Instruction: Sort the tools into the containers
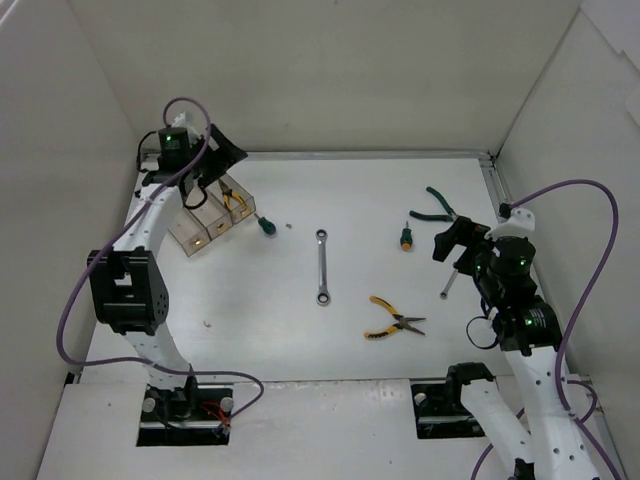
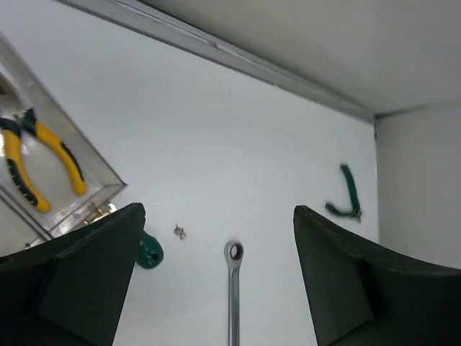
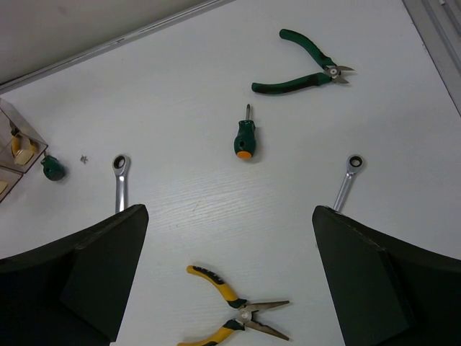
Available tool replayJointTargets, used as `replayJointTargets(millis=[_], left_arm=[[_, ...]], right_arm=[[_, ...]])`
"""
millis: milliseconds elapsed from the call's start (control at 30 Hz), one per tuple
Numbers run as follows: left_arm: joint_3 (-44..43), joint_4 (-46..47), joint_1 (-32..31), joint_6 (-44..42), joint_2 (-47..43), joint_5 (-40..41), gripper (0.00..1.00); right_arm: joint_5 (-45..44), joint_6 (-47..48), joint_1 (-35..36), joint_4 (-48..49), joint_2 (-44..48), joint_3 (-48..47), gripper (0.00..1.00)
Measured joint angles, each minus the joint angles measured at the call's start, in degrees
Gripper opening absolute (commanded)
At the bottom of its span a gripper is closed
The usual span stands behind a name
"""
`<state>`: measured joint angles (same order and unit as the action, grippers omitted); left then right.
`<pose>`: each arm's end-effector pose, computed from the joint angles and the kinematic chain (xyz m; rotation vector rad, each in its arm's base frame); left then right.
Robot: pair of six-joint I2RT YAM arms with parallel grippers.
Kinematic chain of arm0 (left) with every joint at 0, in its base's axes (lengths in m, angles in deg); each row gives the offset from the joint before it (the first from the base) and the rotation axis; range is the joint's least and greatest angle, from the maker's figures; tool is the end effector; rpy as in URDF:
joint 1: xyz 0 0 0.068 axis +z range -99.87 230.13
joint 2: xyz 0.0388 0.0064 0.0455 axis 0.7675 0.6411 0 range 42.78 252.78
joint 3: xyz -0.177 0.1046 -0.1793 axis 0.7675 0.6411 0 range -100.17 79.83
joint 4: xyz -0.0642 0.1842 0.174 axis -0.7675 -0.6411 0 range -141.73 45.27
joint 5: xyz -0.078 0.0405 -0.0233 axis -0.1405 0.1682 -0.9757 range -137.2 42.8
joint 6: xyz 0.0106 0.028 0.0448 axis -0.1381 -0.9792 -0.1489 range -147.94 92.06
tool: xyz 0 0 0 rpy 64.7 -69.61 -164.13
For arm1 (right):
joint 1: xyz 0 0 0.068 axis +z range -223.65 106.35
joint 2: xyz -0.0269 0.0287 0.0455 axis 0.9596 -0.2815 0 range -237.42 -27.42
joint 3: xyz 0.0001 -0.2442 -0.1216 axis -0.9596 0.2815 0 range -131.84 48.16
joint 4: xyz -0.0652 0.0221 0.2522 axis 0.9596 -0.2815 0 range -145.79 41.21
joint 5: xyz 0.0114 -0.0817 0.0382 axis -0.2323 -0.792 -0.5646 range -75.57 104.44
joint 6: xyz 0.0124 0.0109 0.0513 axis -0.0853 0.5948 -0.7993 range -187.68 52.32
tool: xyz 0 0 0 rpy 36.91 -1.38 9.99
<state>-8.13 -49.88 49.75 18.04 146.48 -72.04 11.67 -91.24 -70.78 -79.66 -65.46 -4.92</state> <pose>0.4337 -0.0178 0.3234 -0.4948 1.9595 -0.9462 0.1383 0.0052 0.3678 0.3664 1.8191 0.2770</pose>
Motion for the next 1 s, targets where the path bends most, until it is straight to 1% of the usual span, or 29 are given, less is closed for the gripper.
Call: replayJointTargets(millis=[100,167,200,233,267,400,500,600,733,867,900,967,1000], left_arm=[[-5.27,-9.01,-6.97,-9.46,-2.62,0.94,0.82],[-6.56,-13.77,-12.52,-15.26,-3.93,1.01,0.83],[-6.43,-16.13,-16.28,-18.14,-4.55,1.33,0.84],[-5.97,-18.38,-19.28,-20.57,-4.98,1.64,0.86],[-4.61,-20.17,-22.84,-23.21,-5.53,2.32,0.9],[1.99,-26.93,-35.1,-29.86,-6.62,3.65,0.92],[4.87,-31.36,-43.19,-32.83,-6.6,5.95,0.92],[5.25,-34.18,-51.3,-34.73,-6.49,10.16,0.91],[4.92,-35.01,-60.98,-35.71,-4.96,14.14,0.84],[1.95,-34.86,-67.28,-36.06,0.24,16.26,0.82],[0.76,-34.95,-68.13,-36.15,1.77,17.03,0.79],[-1.9,-34.67,-69.44,-36.35,5.29,18.53,0.77],[-3.23,-34.69,-69.85,-36.48,6.99,19.45,0.74]], right_arm=[[-0.42,0.0,0.0,-0.17,-0.11,-0.46,0.98],[-0.68,0.0,0.02,-0.17,-0.22,-0.76,0.98],[-0.79,0.0,0.02,-0.2,-0.26,-0.9,0.98],[-0.85,0.02,0.02,-0.2,-0.26,-0.96,0.98],[-0.92,0.04,0.02,-0.2,-0.26,-0.98,0.98],[-1.25,0.42,0.02,-0.42,-0.26,-1.11,0.98],[-1.4,0.44,0.02,-0.92,-0.26,-1.53,0.98],[-1.79,0.39,0.02,-1.84,-0.39,-2.16,0.98],[-2.62,0.04,0.02,-3.32,-1.29,-4.13,0.98],[-3.06,-0.57,0.0,-4.68,-2.23,-5.7,0.98],[-3.06,-0.7,0.02,-5.11,-2.34,-5.81,0.98],[-3.04,-0.92,0.0,-6.01,-2.4,-5.81,0.98],[-3.02,-1.07,0.0,-6.43,-2.4,-5.81,0.98]])
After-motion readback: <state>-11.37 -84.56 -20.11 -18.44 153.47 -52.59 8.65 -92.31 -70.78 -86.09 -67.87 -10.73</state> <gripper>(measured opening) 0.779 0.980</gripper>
